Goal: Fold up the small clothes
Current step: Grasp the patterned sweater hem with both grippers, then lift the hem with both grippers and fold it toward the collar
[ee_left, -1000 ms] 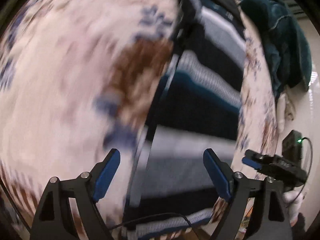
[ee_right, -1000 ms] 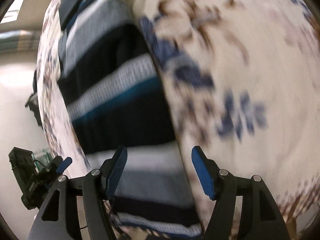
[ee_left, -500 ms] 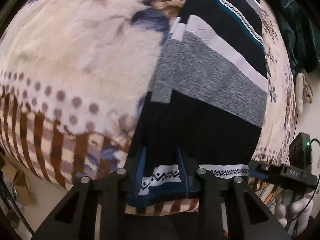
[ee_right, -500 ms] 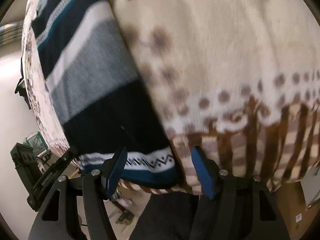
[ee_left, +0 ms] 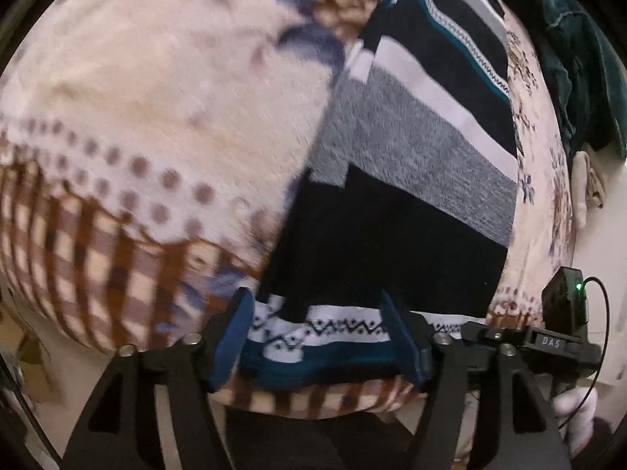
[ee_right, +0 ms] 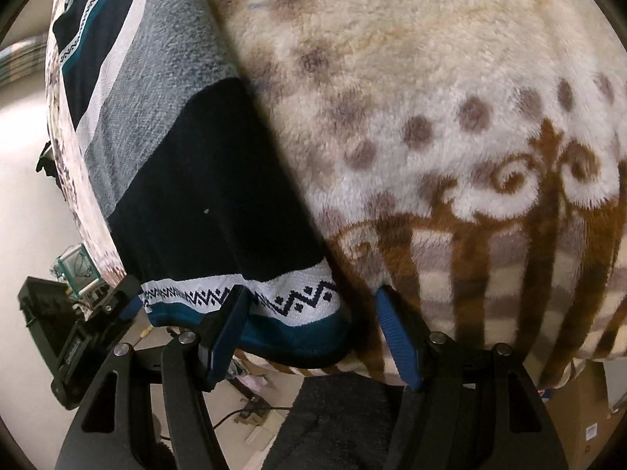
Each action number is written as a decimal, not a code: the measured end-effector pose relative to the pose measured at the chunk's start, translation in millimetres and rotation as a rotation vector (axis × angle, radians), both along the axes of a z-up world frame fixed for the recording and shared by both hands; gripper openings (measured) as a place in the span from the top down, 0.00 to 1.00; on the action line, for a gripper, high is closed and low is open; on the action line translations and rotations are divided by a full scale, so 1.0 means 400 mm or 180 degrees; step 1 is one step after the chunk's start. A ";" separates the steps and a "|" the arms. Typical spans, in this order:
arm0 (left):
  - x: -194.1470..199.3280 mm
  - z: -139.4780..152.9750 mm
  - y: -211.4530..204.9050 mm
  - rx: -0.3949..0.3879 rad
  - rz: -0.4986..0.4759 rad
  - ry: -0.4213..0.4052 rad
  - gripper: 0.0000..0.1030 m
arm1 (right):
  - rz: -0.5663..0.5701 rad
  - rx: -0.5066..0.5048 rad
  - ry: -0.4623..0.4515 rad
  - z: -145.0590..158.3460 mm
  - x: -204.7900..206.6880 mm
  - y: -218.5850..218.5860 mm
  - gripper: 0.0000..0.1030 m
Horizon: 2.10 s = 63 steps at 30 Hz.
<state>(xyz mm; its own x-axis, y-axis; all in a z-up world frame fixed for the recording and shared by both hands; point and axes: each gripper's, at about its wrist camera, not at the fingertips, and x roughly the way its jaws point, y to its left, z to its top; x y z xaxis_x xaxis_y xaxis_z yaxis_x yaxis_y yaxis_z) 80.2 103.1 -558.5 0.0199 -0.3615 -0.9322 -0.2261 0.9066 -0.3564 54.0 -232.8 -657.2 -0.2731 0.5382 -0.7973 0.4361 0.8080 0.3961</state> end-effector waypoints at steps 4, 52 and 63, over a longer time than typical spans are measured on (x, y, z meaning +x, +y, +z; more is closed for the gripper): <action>-0.010 -0.087 0.035 -0.0250 0.0072 0.0272 0.24 | 0.0010 0.0002 -0.0013 -0.003 0.001 -0.004 0.33; 1.162 0.040 0.055 -0.1734 0.0768 -0.0783 0.80 | -0.0580 -0.0394 -0.2175 0.393 1.158 0.002 0.83; 1.218 0.051 0.101 -0.0960 0.0240 -0.1079 0.37 | -0.0845 -0.0263 -0.1969 0.322 1.343 -0.071 0.43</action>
<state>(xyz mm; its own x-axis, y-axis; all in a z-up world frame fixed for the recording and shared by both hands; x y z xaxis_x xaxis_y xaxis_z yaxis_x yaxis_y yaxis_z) 567.2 143.4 -537.9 0.3423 -0.6014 -0.7219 -0.1126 0.7365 -0.6670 591.4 -261.4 -528.4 0.3795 0.4545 -0.8058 0.3369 0.7433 0.5779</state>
